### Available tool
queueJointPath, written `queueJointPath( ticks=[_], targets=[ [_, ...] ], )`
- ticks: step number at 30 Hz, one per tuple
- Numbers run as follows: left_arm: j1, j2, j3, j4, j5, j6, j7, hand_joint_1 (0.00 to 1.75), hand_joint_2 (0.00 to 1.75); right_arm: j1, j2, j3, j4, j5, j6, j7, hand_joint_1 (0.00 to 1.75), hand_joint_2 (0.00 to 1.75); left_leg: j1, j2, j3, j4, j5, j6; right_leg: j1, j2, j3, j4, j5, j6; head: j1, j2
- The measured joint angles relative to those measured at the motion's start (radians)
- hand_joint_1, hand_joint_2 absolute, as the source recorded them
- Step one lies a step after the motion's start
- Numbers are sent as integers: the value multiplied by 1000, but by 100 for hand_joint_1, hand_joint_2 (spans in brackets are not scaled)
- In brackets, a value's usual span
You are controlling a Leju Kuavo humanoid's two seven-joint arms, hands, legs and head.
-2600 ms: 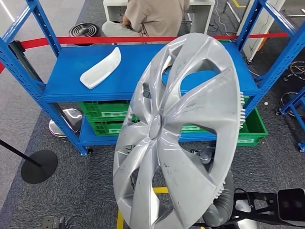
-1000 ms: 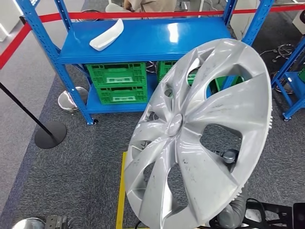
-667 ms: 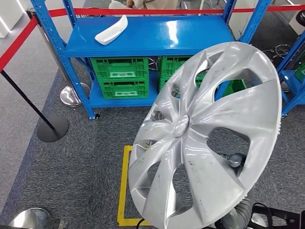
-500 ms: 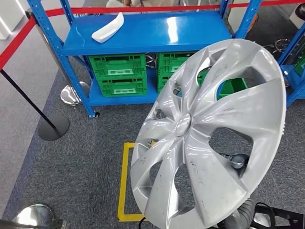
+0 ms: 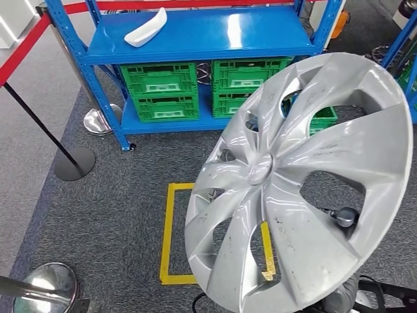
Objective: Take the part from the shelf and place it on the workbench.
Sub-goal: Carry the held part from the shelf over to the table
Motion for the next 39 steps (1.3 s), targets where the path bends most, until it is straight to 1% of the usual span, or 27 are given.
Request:
queueJointPath(
  ticks=[2, 3, 5, 7, 8, 9, 10, 12, 14, 15, 17, 18, 20, 22, 23, 24, 25, 26, 28, 30, 31, 33, 34, 35, 37, 38, 39],
  targets=[
    [2, -1, 0, 0, 0, 1, 0, 0, 0, 3, 2, -6, -2, 3, 4, -4, 175, 175, 0, 1, -7, -17, 11, 9, -2, 0, -8, -5, 15, 11, 0, 0],
    [4, -2, 0, 0, 0, 1, 0, 0, 0, 7, 3, -10, -2, 4, 6, -6, 175, 175, 1, 2, -15, -19, 21, 16, -3, 0, -14, 1, 2, 18, 0, 0],
    [6, -2, 1, 0, 0, 2, 0, 0, 0, 13, 3, -14, -2, 5, 10, -10, 175, 175, 5, 5, -31, -21, 41, 26, -6, 1, -38, 76, -78, 30, 4, 0],
    [6, -1, 1, 0, 0, 3, 0, 0, 0, 18, 3, -18, -2, 3, 13, -13, 175, 175, 5, 6, -54, -20, 60, 29, -9, 0, -69, 219, -173, 39, 7, 0],
    [6, -1, 1, 0, 0, 3, 0, 0, 0, 21, 3, -20, -2, 2, 14, -14, 175, 175, 5, 6, -66, -18, 70, 29, -10, 0, -73, 275, -191, 43, 7, 0],
    [6, 0, 1, 0, 0, 4, 0, 0, 0, 23, 3, -22, -2, 0, 16, -15, 175, 175, 6, 6, -79, -17, 80, 27, -11, 0, -65, 302, -188, 45, 7, 0],
    [6, 0, 1, 0, 0, 4, 0, 0, 0, 25, 3, -25, -2, -1, 17, -15, 175, 175, 7, 6, -92, -15, 89, 24, -12, 0, -37, 289, -165, 47, 7, 0],
    [7, 1, 1, 0, 0, 5, 0, 0, 0, 26, 3, -29, -2, -2, 19, -16, 175, 175, 9, 5, -117, -6, 105, 15, -17, 0, 65, 167, -129, 53, 7, 0],
    [7, 4, 1, 0, -1, 5, 0, 0, 0, 25, 4, -31, -4, -4, 21, -16, 175, 175, 8, 4, -137, 6, 119, 4, -17, 3, 155, 32, -143, 48, 7, 0],
    [8, 6, 1, 0, -2, 5, 0, 0, 0, 24, 6, -32, -5, -4, 22, -16, 175, 175, 7, 3, -143, 9, 126, -2, -15, 5, 171, 1, -157, 43, 8, 0],
    [8, 9, 1, 0, -3, 5, 0, 0, 0, 23, 8, -32, -6, -5, 24, -15, 175, 175, 8, 2, -152, 13, 138, -12, -13, 3, 159, 0, -151, 25, 8, 0],
    [9, 10, 1, 0, -3, 4, -1, 0, 0, 21, 10, -33, -6, -2, 26, -15, 175, 175, 9, 2, -159, 19, 128, -18, -14, 2, 149, 2, -142, 15, 7, 0],
    [11, 13, 1, 0, -3, 1, -3, 0, 0, 19, 13, -33, -6, 8, 30, -17, 175, 175, 10, 1, -185, 85, 51, -27, -16, 0, 123, 2, -120, -5, 4, 0],
    [10, 14, 1, 0, -3, -1, -4, 0, 0, 20, 18, -32, -7, 31, 32, -27, 175, 175, 11, 1, -220, 220, -51, -32, -13, 0, 93, 3, -95, -12, 2, 0],
    [10, 16, 1, 0, -3, 0, -5, 0, 0, 21, 21, -32, -7, 44, 31, -34, 175, 175, 10, 1, -230, 280, -75, -32, -12, -1, 77, 3, -84, -13, 1, 0],
    [9, 17, 1, 0, -3, 0, -5, 0, 0, 23, 22, -31, -7, 58, 30, -43, 175, 175, 10, 1, -228, 315, -74, -31, -10, -1, 62, 4, -72, -13, 2, 0],
    [9, 18, 1, 0, -3, 0, -5, 0, 0, 24, 24, -30, -7, 69, 28, -50, 175, 175, 10, 1, -211, 318, -53, -29, -9, -1, 48, 4, -60, -12, 2, 0],
    [9, 19, 1, 0, -3, 1, -5, 0, 0, 24, 25, -29, -7, 77, 25, -55, 175, 175, 9, 1, -176, 286, -24, -24, -7, 0, 33, 4, -48, -12, 2, 0],
    [5, 21, 1, 0, -3, 2, -5, 0, 0, 25, 27, -25, -7, 88, 18, -62, 175, 175, 6, 1, -64, 146, 4, -13, -4, 1, 9, 5, -25, -8, 2, 0],
    [-1, 21, 1, 0, -3, 3, -5, 0, 0, 26, 29, -22, -10, 93, 10, -70, 175, 175, 2, 0, 26, 11, -16, -5, -2, 0, -5, 5, -1, 0, 3, 0],
    [-3, 21, 1, 0, -2, 4, -5, 0, 0, 26, 29, -21, -11, 93, 7, -72, 175, 175, -1, -1, 41, -22, -21, -1, -2, -1, -10, 1, 12, 6, 3, 0],
    [-1, 19, 1, 1, -2, 6, -5, 0, 0, 27, 29, -21, -12, 89, 3, -74, 175, 175, 0, 1, 24, -28, -5, 9, -4, 0, -21, -4, 25, 17, 2, 0],
    [1, 18, 1, 2, -3, 7, -5, 0, 0, 29, 29, -21, -13, 86, 1, -75, 175, 175, 2, 3, 13, -29, 7, 16, -5, 1, -30, 10, 3, 23, 4, 0],
    [2, 17, 1, 2, -3, 7, -5, 0, 0, 30, 29, -21, -13, 82, 0, -75, 175, 175, 3, 5, 1, -30, 20, 22, -6, 2, -42, 46, -39, 28, 6, 0],
    [2, 17, 2, 2, -3, 7, -5, 0, 0, 30, 29, -22, -13, 73, 0, -73, 175, 175, 4, 6, -26, -27, 45, 28, -8, 1, -68, 171, -147, 37, 10, 0],
    [2, 17, 2, 2, -3, 7, -5, 0, 0, 29, 29, -22, -13, 69, 0, -72, 175, 175, 3, 6, -42, -25, 57, 28, -9, 0, -75, 237, -178, 40, 11, 0],
    [2, 17, 2, 2, -3, 7, -5, 0, 0, 29, 29, -23, -13, 66, 0, -70, 175, 175, 3, 6, -59, -22, 68, 28, -8, 0, -71, 282, -183, 41, 11, 0]
  ],
)
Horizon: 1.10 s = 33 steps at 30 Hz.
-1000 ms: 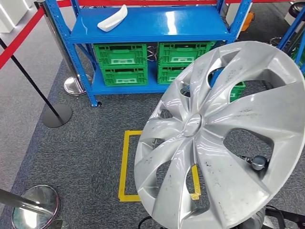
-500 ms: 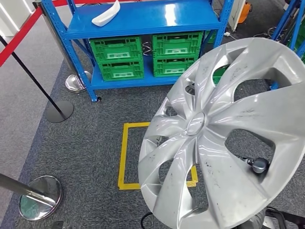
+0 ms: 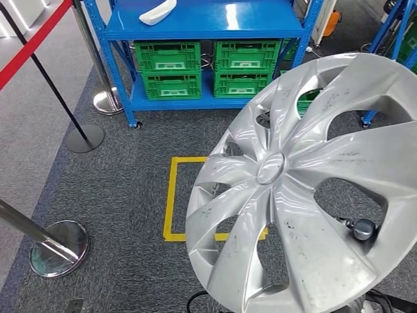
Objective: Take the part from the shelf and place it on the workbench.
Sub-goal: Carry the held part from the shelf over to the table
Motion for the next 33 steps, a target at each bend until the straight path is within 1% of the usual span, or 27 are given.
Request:
queueJointPath(
  ticks=[1, 2, 3, 5, 6, 7, 9, 10, 11, 13, 14, 15, 16, 17, 19, 20, 21, 22, 24, 25, 26, 27, 29, 30, 31, 32, 33],
  targets=[
    [0, 0, 0, 0, 0, 0, 0, 0, 0, -1, 0, 0, 0, -2, 0, 2, 175, 175, 0, 0, -18, 5, 11, -1, 0, 0, 17, 15, 17, 1, 1, 0],
    [0, -1, 0, 0, 0, 0, 0, 0, 0, -1, 0, -1, 0, -2, 0, 3, 175, 175, 0, 0, -37, 10, 22, -3, 0, 0, 53, -8, 46, 0, 1, 0],
    [0, -1, 0, 0, 0, 0, 0, 0, 0, -2, 0, -1, -1, 3, 0, 3, 175, 175, 0, 0, -54, 17, 32, -6, 0, 0, 105, -64, 65, -1, 1, 0],
    [1, 1, 0, 0, 2, 1, 0, 0, 0, -4, 0, 1, -5, 26, 0, 1, 175, 175, -2, -2, -79, 30, 48, -15, 1, 1, 217, -212, 46, -5, 0, 0],
    [1, 3, 1, 0, 3, 1, 1, 0, 0, -5, 0, 3, -7, 42, -2, -4, 175, 175, -3, -3, -85, 34, 57, -20, 2, 1, 249, -264, 26, -9, 0, 0],
    [1, 6, 1, 0, 4, 2, 2, 0, 0, -5, 1, 7, -9, 58, -6, -11, 175, 175, -4, -4, -89, 35, 65, -25, 4, 1, 260, -291, 14, -15, 0, 0],
    [4, 12, 3, 0, 5, 3, 6, 0, 0, -5, 1, 16, -10, 85, -19, -29, 175, 175, -1, -4, -99, 36, 74, -36, 5, 0, 239, -292, 28, -31, 0, 0],
    [5, 14, 4, 0, 6, 4, 7, 0, 0, -4, 1, 21, -11, 94, -26, -36, 175, 175, 0, -5, -109, 46, 56, -42, 3, -1, 227, -291, 40, -40, -1, 0],
    [7, 16, 4, 0, 6, 5, 8, 0, 0, -4, 2, 26, -11, 100, -32, -42, 175, 175, 1, -5, -123, 75, 17, -48, 2, -1, 213, -291, 54, -48, -3, 0],
    [7, 17, 5, 1, 6, 4, 9, 0, 0, -3, 2, 33, -11, 104, -41, -48, 175, 175, 3, -5, -159, 191, -92, -58, 1, -1, 181, -290, 83, -55, -6, 0],
    [5, 18, 5, 1, 6, 3, 9, 0, 0, -3, 2, 35, -11, 106, -44, -50, 175, 175, 3, -5, -174, 261, -129, -61, 1, -1, 162, -290, 97, -55, -6, 0],
    [4, 19, 5, 1, 6, 2, 8, 0, 0, -3, 2, 37, -11, 107, -46, -51, 175, 175, 4, -5, -179, 314, -140, -63, 1, -2, 144, -289, 111, -54, -6, 0],
    [4, 20, 5, 1, 6, 1, 7, 0, 0, -3, 2, 37, -11, 109, -48, -51, 175, 175, 5, -5, -171, 340, -128, -64, 1, -2, 127, -289, 124, -53, -6, 0],
    [3, 20, 5, 1, 6, 0, 6, 0, 0, -3, 2, 38, -11, 110, -51, -51, 175, 175, 6, -5, -145, 329, -99, -64, 1, -2, 111, -288, 137, -51, -6, 0],
    [0, 21, 5, 1, 6, -3, 2, 0, 0, -3, 2, 39, -11, 111, -55, -51, 175, 175, 10, -5, -44, 217, -58, -64, 1, -2, 84, -287, 162, -45, -7, 0],
    [-3, 22, 5, 1, 5, -4, -1, 0, 0, -4, 2, 39, -12, 109, -57, -51, 175, 175, 10, -6, 19, 134, -62, -61, 3, -2, 74, -285, 173, -40, -7, 0],
    [-7, 21, 5, 1, 4, -6, -4, 0, 0, -5, 1, 39, -13, 105, -60, -51, 175, 175, 10, -8, 63, 69, -74, -56, 4, -3, 67, -284, 184, -35, -6, 0],
    [-10, 21, 5, 1, 3, -7, -6, 0, 0, -6, 1, 38, -14, 99, -62, -50, 175, 175, 8, -9, 89, 26, -85, -49, 4, -4, 62, -285, 196, -29, -6, 0],
    [-11, 18, 5, 2, 0, -9, -10, 0, 0, -7, 1, 33, -16, 86, -64, -48, 175, 175, 5, -8, 81, 9, -78, -30, 1, -6, 55, -291, 217, -18, -6, 0],
    [-9, 16, 5, 3, -1, -9, -10, 0, 0, -7, 1, 31, -16, 80, -64, -47, 175, 175, 4, -6, 71, 9, -67, -21, -2, -5, 48, -285, 205, -12, -5, 0],
    [-8, 15, 5, 3, -1, -9, -11, 0, 0, -6, 1, 27, -17, 74, -63, -45, 175, 175, 5, -4, 59, 10, -55, -12, -3, -5, 37, -260, 171, -6, -4, 0],
    [-8, 14, 5, 3, -2, -9, -11, 0, 0, -5, 1, 24, -17, 69, -61, -43, 175, 175, 5, -1, 46, 10, -42, -6, -4, -5, 21, -213, 120, -1, -2, 0],
    [-8, 13, 5, 3, -3, -8, -11, 0, 0, -5, 0, 15, -17, 61, -55, -37, 175, 175, 3, -1, 14, 10, -15, 0, -4, -5, -10, -73, 17, 5, 1, 0],
    [-8, 13, 5, 3, -3, -7, -11, 0, 0, -5, 0, 11, -17, 59, -53, -35, 175, 175, 2, -1, -4, 11, -1, 1, -4, -5, -17, -11, -7, 6, 2, 0],
    [-7, 12, 5, 3, -4, -6, -12, 0, 0, -5, 0, 8, -17, 58, -51, -33, 175, 175, 0, 0, -22, 12, 13, 0, -4, -5, -12, 26, -8, 5, 2, 0],
    [-7, 12, 5, 3, -6, -6, -12, 0, 0, -5, 0, 6, -17, 56, -50, -31, 175, 175, -1, 0, -40, 13, 26, -1, -3, -5, 9, 31, 12, 3, 2, 0],
    [-7, 12, 5, 3, -7, -6, -12, 0, 0, -6, 0, 4, -17, 56, -49, -29, 175, 175, -2, 0, -58, 16, 39, -2, -3, -5, 50, 0, 41, 0, 2, 0]
  ],
)
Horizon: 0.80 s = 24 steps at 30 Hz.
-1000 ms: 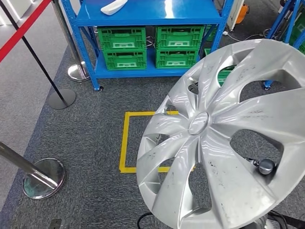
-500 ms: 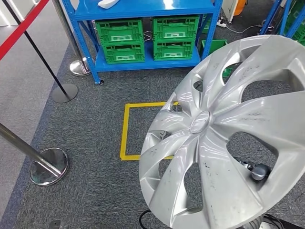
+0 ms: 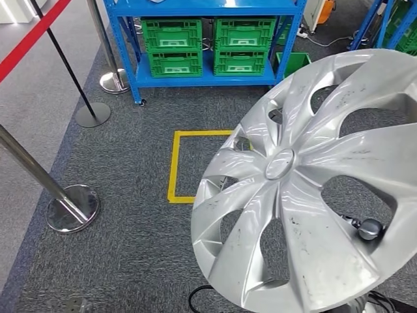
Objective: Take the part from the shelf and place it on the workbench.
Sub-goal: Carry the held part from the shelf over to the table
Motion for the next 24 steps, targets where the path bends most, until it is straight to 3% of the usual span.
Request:
queueJointPath(
  ticks=[1, 3, 4, 5, 7, 8, 10, 11, 12, 13, 14, 16, 17, 19, 20, 22, 23, 24],
  targets=[
    [0, 0, 0, 0, -1, 0, 0, 0, 0, -2, 0, -2, 0, -1, 2, 2, 175, 175, 0, 0, -16, 4, 12, -3, 1, 0, 56, -61, 20, -4, 0, 0],
    [-1, 0, 0, 0, -2, 0, -2, 0, 0, -6, 0, -8, -3, -4, 6, 6, 175, 175, -3, -1, -40, 12, 32, -11, 5, 0, 170, -215, 7, -12, -1, 0],
    [-1, 0, 0, 0, -2, -1, -4, 0, 0, -9, 0, -11, -5, -5, 9, 8, 175, 175, -3, -1, -46, 14, 42, -15, 7, 0, 201, -267, -11, -16, -1, 0],
    [-1, 0, 0, 0, -3, -2, -7, 0, 0, -12, 0, -14, -7, -5, 11, 11, 175, 175, -3, -1, -50, 14, 51, -21, 9, 1, 211, -293, -21, -21, 0, 0],
    [0, 0, 0, 0, -4, -3, -13, 0, 0, -16, 1, -23, -10, -2, 14, 13, 175, 175, 0, -2, -57, 14, 59, -34, 9, 1, 194, -296, -7, -36, 1, 0],
    [1, 0, 0, 0, -4, -3, -15, 0, 0, -17, 2, -27, -10, 1, 15, 13, 175, 175, 1, -2, -66, 26, 38, -41, 8, 0, 182, -296, 5, -45, 0, 0],
    [3, -2, 0, 0, -5, -4, -16, 0, 0, -19, 3, -35, -10, 6, 16, 13, 175, 175, 4, -3, -94, 105, -61, -53, 5, -2, 156, -297, 33, -56, -3, 0],
    [2, -2, 0, 0, -5, -4, -17, 0, 0, -19, 3, -39, -10, 7, 17, 13, 175, 175, 5, -3, -113, 172, -116, -57, 5, -1, 139, -296, 47, -58, -4, 0],
    [1, -2, 0, 0, -5, -4, -17, 0, 0, -19, 3, -44, -10, 7, 19, 12, 175, 175, 6, -3, -127, 241, -152, -60, 5, -1, 122, -295, 62, -58, -5, 0],
    [-1, -2, -1, 0, -5, -4, -18, 0, 0, -19, 3, -49, -10, 7, 21, 12, 175, 175, 7, -3, -131, 292, -160, -62, 5, -1, 103, -294, 76, -57, -6, 0],
    [-2, -2, -1, 0, -5, -4, -18, 0, 0, -19, 4, -55, -10, 6, 23, 12, 175, 175, 7, -3, -122, 316, -145, -64, 5, -1, 84, -293, 90, -55, -5, 0],
    [-3, -2, -1, 0, -5, -3, -18, 0, 0, -18, 5, -63, -10, 6, 28, 12, 175, 175, 10, -3, -52, 262, -91, -64, 4, -1, 52, -291, 116, -50, -6, 0],
    [-4, -3, -1, 0, -5, -3, -19, 0, 0, -18, 6, -66, -10, 6, 30, 12, 175, 175, 12, -3, 10, 192, -81, -64, 5, -1, 38, -288, 127, -45, -6, 0],
    [-9, -4, -2, 0, -5, -2, -19, 0, 0, -18, 9, -71, -12, 7, 33, 10, 175, 175, 12, -7, 111, 51, -105, -54, 8, -2, 21, -283, 147, -35, -6, 0],
    [-11, -5, -3, 0, -5, -2, -20, 0, 0, -18, 11, -73, -12, 8, 36, 9, 175, 175, 10, -9, 135, 12, -116, -46, 8, -4, 17, -283, 158, -31, -6, 0],
    [-9, -9, -3, 0, -6, -1, -20, 0, 0, -16, 14, -78, -13, 12, 40, 6, 175, 175, 8, -7, 124, 2, -109, -27, 5, -4, 8, -286, 174, -21, -7, 0],
    [-7, -11, -3, 0, -7, -1, -20, 0, 0, -14, 15, -82, -13, 14, 42, 4, 175, 175, 8, -5, 114, 3, -99, -18, 4, -3, 0, -277, 159, -16, -6, 0],
    [-5, -12, -3, 0, -8, -1, -20, 0, 0, -13, 15, -85, -13, 17, 43, 2, 175, 175, 9, -2, 102, 3, -87, -10, 3, -3, -13, -248, 125, -11, -4, 0]
  ],
)
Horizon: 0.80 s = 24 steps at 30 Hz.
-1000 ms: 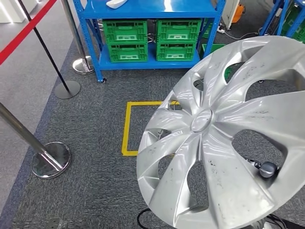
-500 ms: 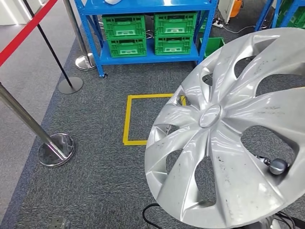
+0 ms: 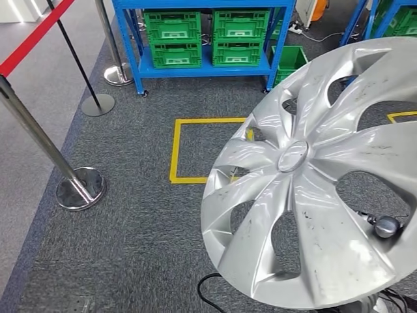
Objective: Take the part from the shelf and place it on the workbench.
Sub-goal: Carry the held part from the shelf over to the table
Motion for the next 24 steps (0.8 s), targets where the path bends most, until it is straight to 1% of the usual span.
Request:
queueJointPath(
  ticks=[1, 2, 3, 4, 5, 6, 7, 8, 9, 10, 11, 12, 13, 14, 15, 16, 17, 18, 19, 20, 21, 22, 23, 24],
  targets=[
    [0, -1, 0, 0, -1, 0, 0, 0, 0, 1, 1, -3, 0, 3, 1, -3, 175, 175, 1, 2, -13, 0, 12, 6, -1, 1, -17, 50, -51, 4, 2, 0],
    [0, 0, 0, 0, -1, 1, 0, 0, 0, 1, 2, -5, 0, 6, 2, -5, 175, 175, 0, 2, -27, 1, 25, 9, -1, 0, -34, 121, -107, 7, 4, 0],
    [-1, 0, 0, 0, -1, 1, 0, 0, 0, 1, 3, -7, 0, 9, 2, -8, 175, 175, -1, 2, -42, 1, 37, 10, -1, 0, -48, 194, -150, 9, 5, 0],
    [-1, -1, 0, 0, -2, 1, 0, 0, 0, 1, 3, -9, 0, 11, 2, -10, 175, 175, -2, 2, -58, 3, 49, 10, -1, 0, -53, 251, -168, 9, 5, 0],
    [0, -1, 0, 0, -2, 1, 0, 0, 0, 2, 4, -10, 0, 12, 2, -11, 175, 175, -3, 2, -74, 4, 61, 9, 0, 0, -43, 277, -163, 8, 5, 0],
    [0, -2, 0, 0, -3, 1, 0, 0, 0, 1, 4, -11, 0, 13, 2, -12, 175, 175, -3, 2, -89, 7, 71, 8, 0, 0, -16, 265, -141, 6, 5, 0],
    [0, -3, 0, 0, -3, 1, 0, 0, 0, 1, 5, -12, 0, 14, 3, -13, 175, 175, -3, 2, -103, 9, 81, 5, 0, 0, 33, 216, -115, 3, 5, 0],
    [-1, -3, 0, 0, -4, 1, 0, 0, 0, 0, 6, -12, 0, 16, 4, -15, 175, 175, -4, 1, -116, 12, 89, 2, 1, 0, 93, 140, -108, 0, 5, 0],
    [-1, -4, 0, 0, -4, 1, -1, 0, 0, -2, 7, -12, 0, 20, 7, -16, 175, 175, -5, 1, -125, 14, 97, -3, 1, 0, 148, 63, -113, -3, 4, 0],
    [-1, -4, 0, 0, -4, 1, -2, 0, 0, -4, 8, -12, -1, 23, 11, -19, 175, 175, -7, 0, -131, 16, 104, -8, 2, 0, 187, 2, -125, -6, 4, 0],
    [-1, -3, 0, 0, -3, 2, -2, 0, 0, -6, 10, -12, -2, 26, 15, -21, 175, 175, -7, 0, -134, 16, 111, -14, 4, 0, 204, -32, -139, -10, 4, 0],
    [-1, -3, 0, 0, -2, 2, -3, 0, 0, -7, 11, -12, -2, 27, 19, -22, 175, 175, -6, 1, -134, 16, 118, -20, 6, 1, 204, -42, -139, -16, 3, 0],
    [-1, -2, 0, 0, -2, 3, -4, 0, 0, -9, 12, -12, -3, 26, 23, -23, 175, 175, -5, 1, -135, 16, 121, -26, 6, 1, 197, -41, -133, -23, 4, 0],
    [-1, -1, 0, 0, -1, 4, -4, 0, 0, -10, 13, -12, -3, 23, 27, -24, 175, 175, -3, 2, -140, 22, 111, -32, 5, 3, 191, -41, -126, -31, 3, 0],
    [-1, -1, 0, 0, -1, 5, -4, 0, 0, -12, 14, -12, -4, 20, 30, -24, 175, 175, -2, 2, -149, 44, 86, -38, 4, 5, 186, -42, -117, -38, 2, 0],
    [-1, -1, 0, 0, -1, 7, -4, 0, 0, -13, 16, -12, -4, 17, 33, -24, 175, 175, -1, 1, -168, 89, 45, -43, 2, 8, 178, -42, -107, -44, 0, 0],
    [-1, -2, 0, 0, -1, 7, -4, 0, 0, -13, 17, -12, -4, 14, 35, -24, 175, 175, 0, 1, -192, 153, -4, -47, 2, 12, 168, -42, -98, -47, -2, 0],
    [-1, -2, 0, 0, -1, 8, -4, 0, 0, -13, 19, -13, -4, 13, 36, -24, 175, 175, 0, 1, -216, 224, -44, -50, 2, 18, 158, -41, -88, -48, -4, 0],
    [-1, -1, 0, 0, -1, 8, -4, 0, 0, -14, 20, -13, -4, 12, 37, -24, 175, 175, 1, 1, -233, 282, -68, -52, 2, 24, 147, -41, -80, -48, -4, 0],
    [-1, -1, 0, 0, -1, 8, -4, 0, 0, -14, 20, -15, -4, 11, 38, -24, 175, 175, 1, 0, -234, 307, -70, -52, 2, 32, 137, -40, -73, -46, -4, 0],
    [-1, 0, 0, 0, -1, 8, -4, 0, 0, -14, 20, -17, -4, 10, 38, -24, 175, 175, 1, -1, -215, 292, -55, -51, 2, 41, 129, -40, -66, -44, -4, 0],
    [-1, 0, -1, 0, -1, 8, -4, 0, 0, -15, 20, -20, -4, 8, 38, -24, 175, 175, 1, -5, -178, 243, -29, -49, 2, 49, 123, -40, -61, -41, -4, 0],
    [-1, 1, -1, 0, -1, 8, -4, 0, 0, -17, 21, -23, -4, 7, 39, -24, 175, 175, 2, -19, -129, 170, -4, -46, 1, 59, 118, -39, -56, -38, -4, 0],
    [-1, 2, -1, 0, -1, 8, -4, 0, 0, -20, 21, -26, -4, 6, 39, -24, 175, 175, 3, -37, -83, 99, 14, -42, 3, 67, 112, -38, -52, -34, -3, 0]
  ],
)
